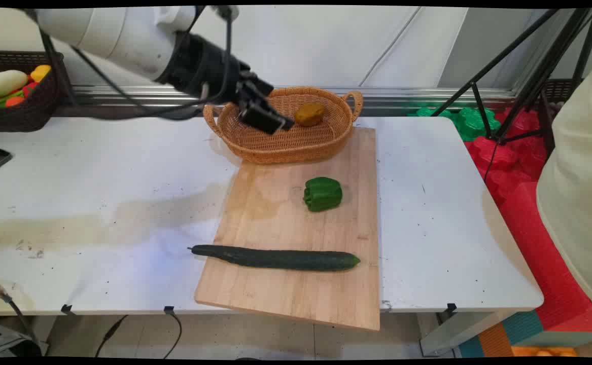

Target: Pick up the potato from the vegetable basket

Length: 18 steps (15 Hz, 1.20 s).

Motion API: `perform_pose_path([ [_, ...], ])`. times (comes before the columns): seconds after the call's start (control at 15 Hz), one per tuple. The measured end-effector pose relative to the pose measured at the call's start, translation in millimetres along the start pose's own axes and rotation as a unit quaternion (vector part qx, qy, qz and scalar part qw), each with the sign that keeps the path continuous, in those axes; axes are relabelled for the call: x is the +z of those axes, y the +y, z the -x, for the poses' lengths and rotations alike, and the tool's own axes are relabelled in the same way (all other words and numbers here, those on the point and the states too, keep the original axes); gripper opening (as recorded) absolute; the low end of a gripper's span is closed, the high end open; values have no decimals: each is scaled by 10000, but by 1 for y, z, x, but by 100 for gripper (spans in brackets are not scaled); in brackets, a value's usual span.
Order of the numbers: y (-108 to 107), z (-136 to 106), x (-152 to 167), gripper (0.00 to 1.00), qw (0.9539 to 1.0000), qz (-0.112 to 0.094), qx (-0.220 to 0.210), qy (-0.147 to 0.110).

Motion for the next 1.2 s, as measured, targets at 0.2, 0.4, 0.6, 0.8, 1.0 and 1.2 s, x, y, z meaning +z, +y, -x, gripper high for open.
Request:
perform_pose_path([
  [0.2,-5,-15,6,100,9997,-196,-147,12],
  [0.4,-18,-35,19,100,9983,-475,-323,1],
  [0.6,-34,-54,37,100,9960,-722,-517,-27],
  [0.8,-53,-71,56,100,9930,-959,-686,-66],
  [1.0,-71,-84,76,100,9897,-1162,-824,-139],
  [1.2,-89,-92,99,100,9868,-1315,-907,-279],
])
